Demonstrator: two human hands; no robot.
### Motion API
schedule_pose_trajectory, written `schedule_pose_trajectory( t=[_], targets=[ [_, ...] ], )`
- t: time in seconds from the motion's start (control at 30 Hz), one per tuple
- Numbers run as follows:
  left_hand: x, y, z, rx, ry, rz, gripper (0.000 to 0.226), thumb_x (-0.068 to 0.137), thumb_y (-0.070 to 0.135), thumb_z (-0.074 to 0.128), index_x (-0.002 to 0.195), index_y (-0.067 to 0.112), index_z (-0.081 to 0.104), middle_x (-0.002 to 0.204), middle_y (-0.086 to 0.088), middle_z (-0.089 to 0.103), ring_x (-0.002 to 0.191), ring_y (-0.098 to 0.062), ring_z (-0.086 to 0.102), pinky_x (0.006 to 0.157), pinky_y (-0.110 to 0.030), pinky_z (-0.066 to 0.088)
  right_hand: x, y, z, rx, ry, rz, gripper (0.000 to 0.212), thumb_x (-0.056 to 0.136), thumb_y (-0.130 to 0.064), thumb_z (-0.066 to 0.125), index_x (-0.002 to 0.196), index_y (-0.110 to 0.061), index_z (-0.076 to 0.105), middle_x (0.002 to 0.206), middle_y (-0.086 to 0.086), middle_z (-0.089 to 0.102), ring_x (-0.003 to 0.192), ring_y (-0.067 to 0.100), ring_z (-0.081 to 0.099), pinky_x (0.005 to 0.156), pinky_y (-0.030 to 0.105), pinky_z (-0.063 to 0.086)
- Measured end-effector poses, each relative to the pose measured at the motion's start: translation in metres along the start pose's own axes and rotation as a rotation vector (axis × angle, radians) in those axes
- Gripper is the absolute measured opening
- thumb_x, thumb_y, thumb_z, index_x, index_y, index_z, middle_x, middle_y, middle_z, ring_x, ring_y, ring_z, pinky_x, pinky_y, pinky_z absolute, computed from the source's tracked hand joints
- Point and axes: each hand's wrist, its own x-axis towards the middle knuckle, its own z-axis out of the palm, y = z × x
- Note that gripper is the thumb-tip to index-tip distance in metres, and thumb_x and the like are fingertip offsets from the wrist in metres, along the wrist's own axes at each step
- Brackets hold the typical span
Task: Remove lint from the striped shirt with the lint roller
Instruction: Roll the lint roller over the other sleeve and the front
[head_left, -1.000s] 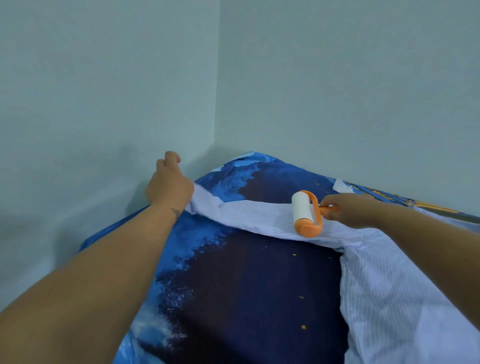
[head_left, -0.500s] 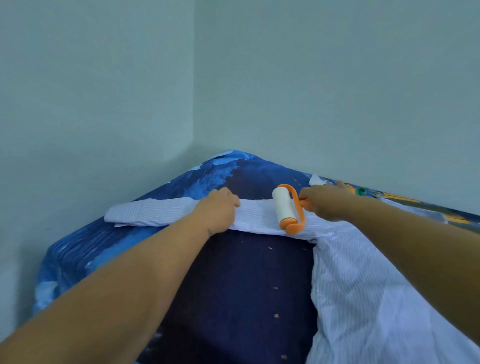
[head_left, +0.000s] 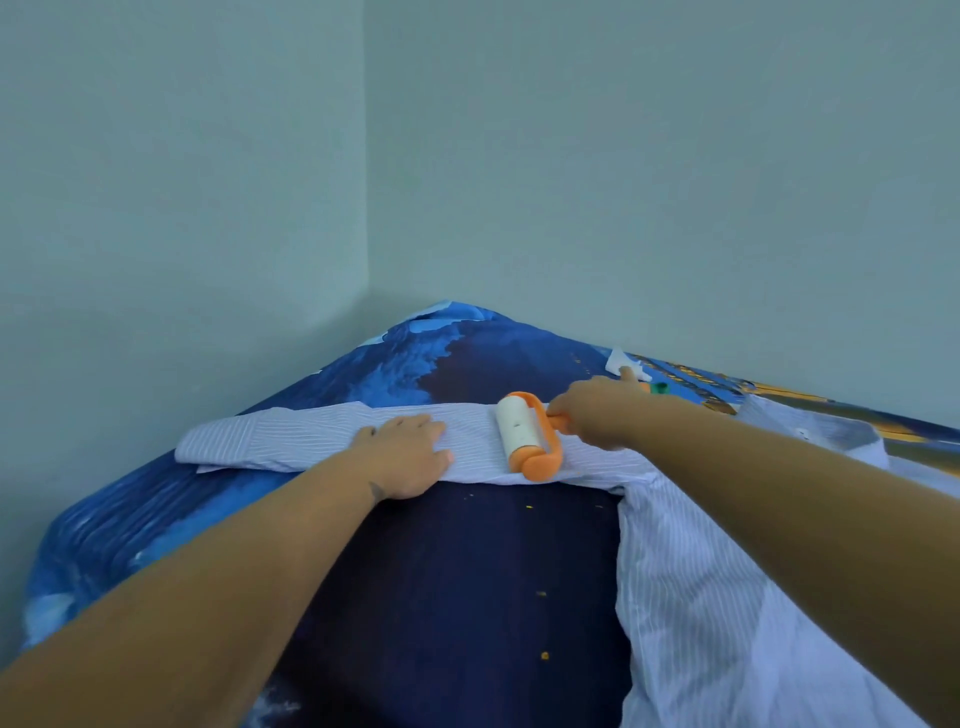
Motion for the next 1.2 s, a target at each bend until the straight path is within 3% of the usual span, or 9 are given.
schedule_pose_trajectory(
  t=[0.2, 0.37, 0.5, 0.6, 0.73, 0.83, 0.9, 1.03, 1.2],
  targets=[
    [-0.014, -0.034, -0.011, 0.002, 0.098, -0.077, 0.028, 0.095, 0.02, 0.037, 0.117, 0.008, 0.049, 0.132, -0.01, 0.048, 0.12, -0.028, 0.046, 0.103, -0.043, 0.038, 0.013, -0.051, -0.019, 0.06, 0.032, -0.091, 0.034, 0.088, 0.001, 0.038, 0.086, -0.029, 0.055, 0.094, -0.001, 0.058, 0.098, 0.027, 0.051, 0.105, 0.064, 0.018],
    [-0.03, -0.055, -0.013, 0.145, 0.227, -0.209, 0.028, 0.089, 0.011, 0.04, 0.114, 0.01, 0.054, 0.12, -0.009, 0.055, 0.107, -0.027, 0.054, 0.081, -0.034, 0.041, 0.019, -0.094, -0.04, 0.068, 0.021, -0.137, 0.032, 0.091, 0.001, 0.04, 0.097, -0.027, 0.055, 0.1, 0.001, 0.054, 0.107, 0.029, 0.05, 0.107, 0.063, 0.02],
    [-0.038, -0.08, -0.015, 0.15, 0.325, -0.259, 0.032, 0.093, 0.014, 0.038, 0.119, 0.012, 0.055, 0.123, -0.01, 0.05, 0.114, -0.029, 0.046, 0.09, -0.034, 0.039, 0.021, -0.124, -0.053, 0.093, 0.016, -0.168, 0.032, 0.09, 0.002, 0.04, 0.098, -0.027, 0.051, 0.099, 0.001, 0.048, 0.102, 0.028, 0.046, 0.104, 0.058, 0.027],
    [-0.046, -0.1, -0.022, -0.002, 0.373, -0.323, 0.037, 0.091, 0.01, 0.041, 0.123, 0.02, 0.056, 0.125, -0.009, 0.05, 0.114, -0.029, 0.049, 0.095, -0.04, 0.045, 0.025, -0.145, -0.062, 0.124, 0.029, -0.192, 0.027, 0.09, 0.002, 0.04, 0.098, -0.021, 0.051, 0.098, 0.002, 0.048, 0.095, 0.026, 0.044, 0.099, 0.052, 0.032],
    [-0.058, -0.126, -0.03, -0.26, 0.518, -0.375, 0.028, 0.087, 0.006, 0.045, 0.11, 0.014, 0.059, 0.115, -0.014, 0.057, 0.095, -0.031, 0.055, 0.078, -0.034, 0.044, 0.028, -0.174, -0.073, 0.106, 0.08, -0.239, 0.03, 0.092, -0.003, 0.04, 0.113, -0.017, 0.056, 0.099, 0.002, 0.052, 0.09, 0.025, 0.048, 0.081, 0.039, 0.033],
    [-0.063, -0.138, -0.04, -0.432, 0.586, -0.466, 0.012, 0.091, 0.01, 0.042, 0.1, 0.008, 0.05, 0.106, -0.019, 0.06, 0.082, -0.03, 0.049, 0.071, -0.033, 0.038, 0.032, -0.195, -0.079, 0.107, 0.102, -0.255, 0.029, 0.093, -0.005, 0.042, 0.115, -0.017, 0.056, 0.1, 0.002, 0.051, 0.092, 0.026, 0.049, 0.081, 0.039, 0.033],
    [-0.063, -0.143, -0.048, -0.538, 0.631, -0.499, 0.017, 0.096, 0.018, 0.039, 0.1, 0.004, 0.048, 0.105, -0.022, 0.06, 0.083, -0.032, 0.05, 0.071, -0.033, 0.036, 0.035, -0.207, -0.083, 0.11, 0.101, -0.26, 0.028, 0.094, -0.006, 0.043, 0.117, -0.017, 0.056, 0.104, 0.004, 0.051, 0.098, 0.027, 0.051, 0.086, 0.041, 0.035],
    [-0.066, -0.138, -0.068, -0.612, 0.688, -0.414, 0.025, 0.097, 0.023, 0.037, 0.101, 0.004, 0.054, 0.103, -0.016, 0.06, 0.087, -0.03, 0.051, 0.072, -0.033, 0.035, 0.038, -0.224, -0.092, 0.102, 0.092, -0.272, 0.032, 0.095, -0.009, 0.044, 0.124, -0.017, 0.052, 0.122, 0.005, 0.055, 0.108, 0.028, 0.052, 0.086, 0.042, 0.035],
    [-0.064, -0.11, -0.094, -0.544, 0.682, -0.246, 0.023, 0.092, 0.016, 0.041, 0.098, 0.015, 0.064, 0.105, -0.004, 0.065, 0.095, -0.025, 0.056, 0.082, -0.034, 0.044, 0.031, -0.25, -0.094, 0.134, 0.24, -0.338, 0.026, 0.092, -0.007, 0.045, 0.113, -0.015, 0.058, 0.111, 0.004, 0.061, 0.085, 0.025, 0.052, 0.069, 0.037, 0.036]
  ],
)
